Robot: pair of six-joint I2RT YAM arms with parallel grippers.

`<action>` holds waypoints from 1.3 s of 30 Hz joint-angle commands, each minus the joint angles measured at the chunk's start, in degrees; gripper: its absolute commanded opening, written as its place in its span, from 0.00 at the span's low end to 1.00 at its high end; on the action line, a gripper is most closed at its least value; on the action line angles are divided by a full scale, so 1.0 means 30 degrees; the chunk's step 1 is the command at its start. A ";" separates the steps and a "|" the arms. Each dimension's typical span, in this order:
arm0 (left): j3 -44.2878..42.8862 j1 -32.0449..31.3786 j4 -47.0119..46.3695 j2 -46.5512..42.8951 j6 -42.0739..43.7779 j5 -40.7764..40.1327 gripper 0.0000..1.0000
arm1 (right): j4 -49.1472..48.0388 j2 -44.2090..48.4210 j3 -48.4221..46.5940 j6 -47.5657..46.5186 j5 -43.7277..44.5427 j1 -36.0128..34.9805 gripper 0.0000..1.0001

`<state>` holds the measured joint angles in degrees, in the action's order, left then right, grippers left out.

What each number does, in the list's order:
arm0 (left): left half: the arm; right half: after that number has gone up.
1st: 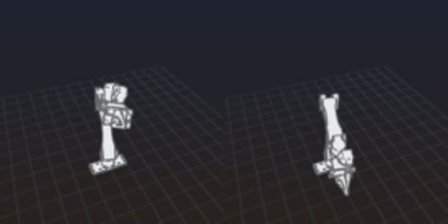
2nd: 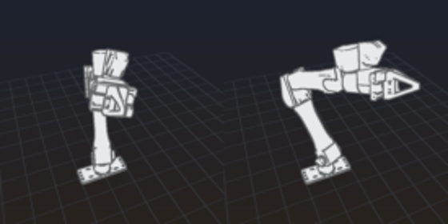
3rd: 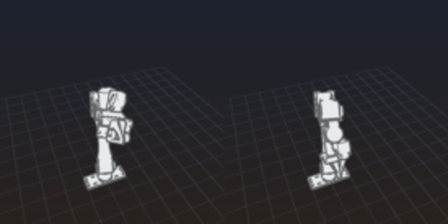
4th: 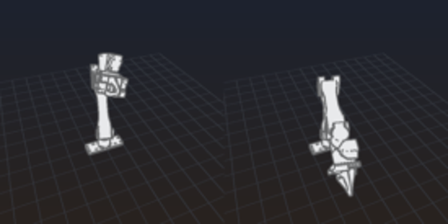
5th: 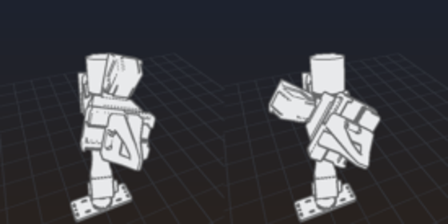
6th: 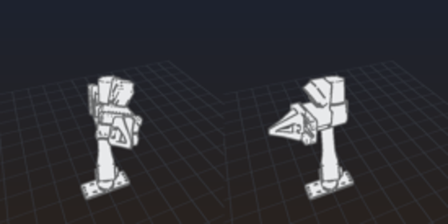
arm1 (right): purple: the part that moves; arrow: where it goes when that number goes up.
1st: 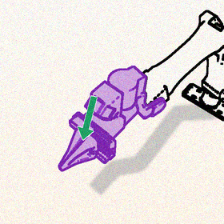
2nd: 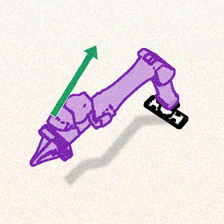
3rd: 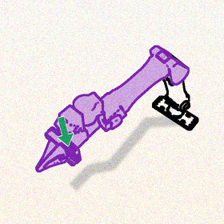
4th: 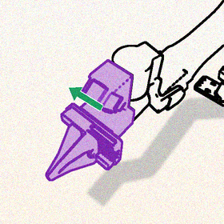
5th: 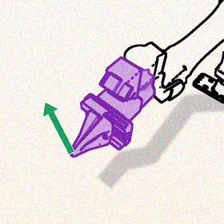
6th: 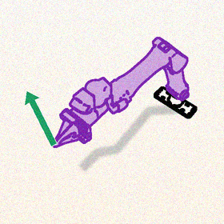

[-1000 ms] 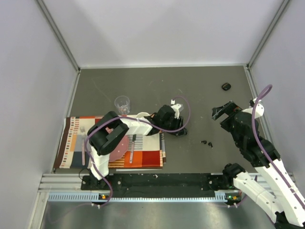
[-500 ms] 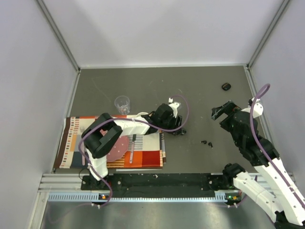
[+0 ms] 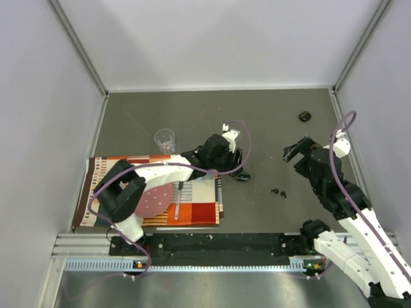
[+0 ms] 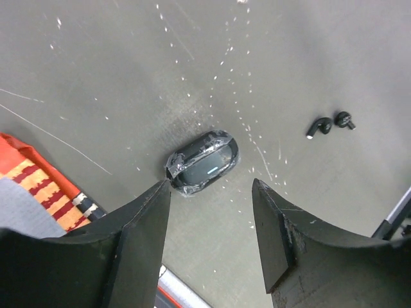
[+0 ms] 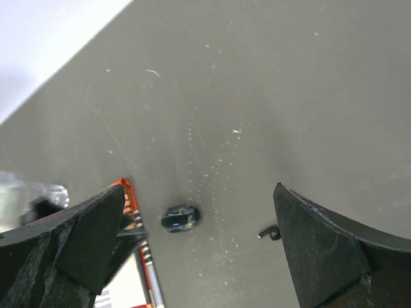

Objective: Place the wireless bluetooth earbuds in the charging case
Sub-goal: Place the charging case at the center of the board, then pick up the charging case at the center of the board.

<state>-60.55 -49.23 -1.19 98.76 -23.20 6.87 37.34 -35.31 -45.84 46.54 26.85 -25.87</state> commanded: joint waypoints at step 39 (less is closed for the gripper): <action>0.9257 0.0063 -0.8069 -1.7685 0.4599 -0.5572 0.99 | 0.0736 -3.2349 -2.5673 -0.6225 -0.1510 1.0204 0.99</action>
<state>-33.21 -49.21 -22.04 47.35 -10.50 -8.91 37.82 -130.04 -118.08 31.44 19.97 4.05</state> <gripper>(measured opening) 0.987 0.988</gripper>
